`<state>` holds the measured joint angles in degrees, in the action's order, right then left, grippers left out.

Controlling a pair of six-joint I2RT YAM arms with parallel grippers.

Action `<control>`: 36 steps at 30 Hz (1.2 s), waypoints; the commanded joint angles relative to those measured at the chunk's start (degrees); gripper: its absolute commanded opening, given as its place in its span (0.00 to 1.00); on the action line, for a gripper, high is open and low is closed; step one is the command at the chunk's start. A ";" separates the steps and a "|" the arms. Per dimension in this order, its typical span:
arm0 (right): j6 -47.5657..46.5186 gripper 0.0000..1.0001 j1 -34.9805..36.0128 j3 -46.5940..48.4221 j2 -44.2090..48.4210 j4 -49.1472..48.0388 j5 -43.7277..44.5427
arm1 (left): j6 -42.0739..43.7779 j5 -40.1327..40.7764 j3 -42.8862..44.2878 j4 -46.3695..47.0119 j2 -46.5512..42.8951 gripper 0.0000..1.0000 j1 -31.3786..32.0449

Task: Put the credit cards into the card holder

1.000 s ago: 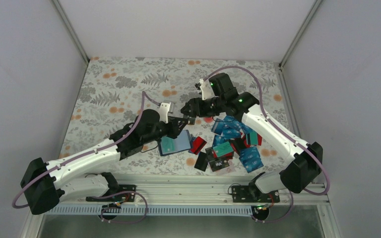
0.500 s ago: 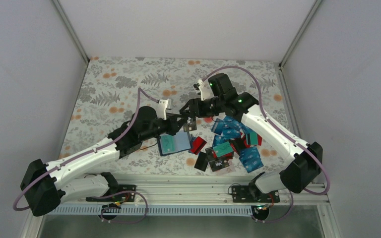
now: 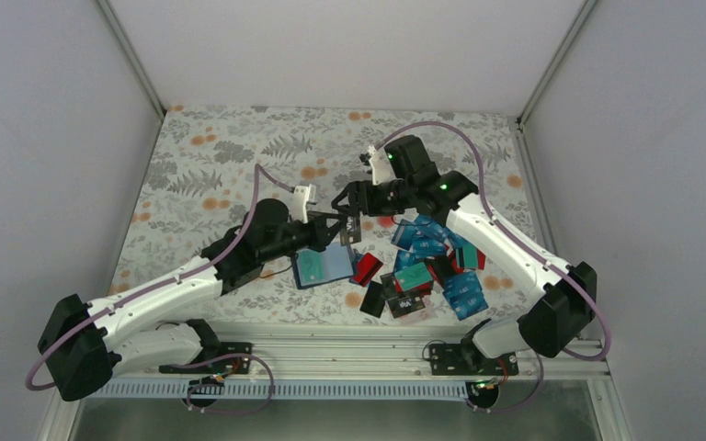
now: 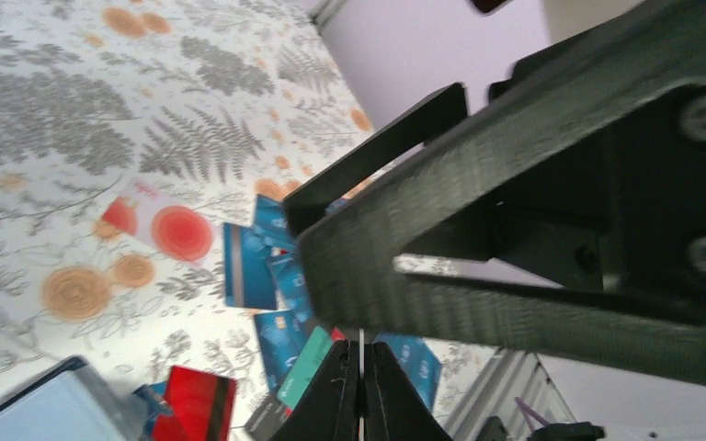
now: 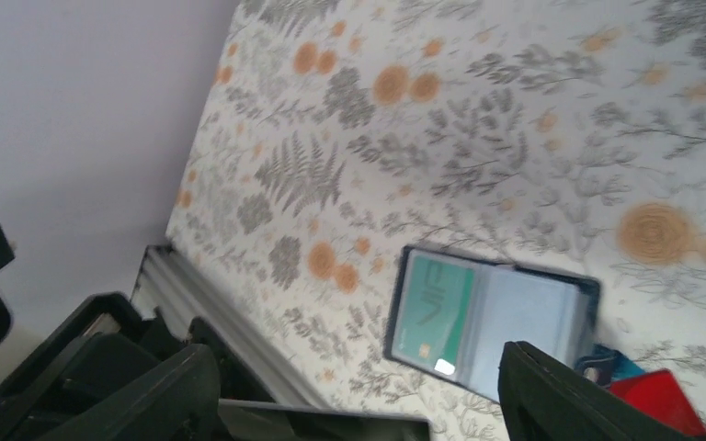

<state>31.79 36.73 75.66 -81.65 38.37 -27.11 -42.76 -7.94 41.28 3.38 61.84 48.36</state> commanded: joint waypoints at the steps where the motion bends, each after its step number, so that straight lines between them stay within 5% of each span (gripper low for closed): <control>1: 0.00 0.79 -1.99 -2.15 -0.19 -0.99 8.27 | -2.08 6.37 -1.00 -10.18 -1.51 0.02 -0.93; 12: -1.43 0.73 1.59 -13.70 -7.90 -15.14 -7.15 | -9.41 4.61 -13.86 -10.73 -6.50 0.02 -8.16; 24: -7.14 0.59 2.34 -11.26 -21.31 -11.03 -1.04 | -11.18 -2.39 -15.69 -1.50 3.42 0.02 -11.85; 36: -8.20 0.39 0.06 -14.75 -23.18 -11.65 2.07 | -12.86 -5.14 -16.84 1.25 8.27 0.02 -12.50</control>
<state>24.69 37.30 62.33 -104.55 27.09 -26.48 -54.70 -11.51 25.17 2.24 68.97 36.36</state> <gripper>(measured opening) 0.415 0.026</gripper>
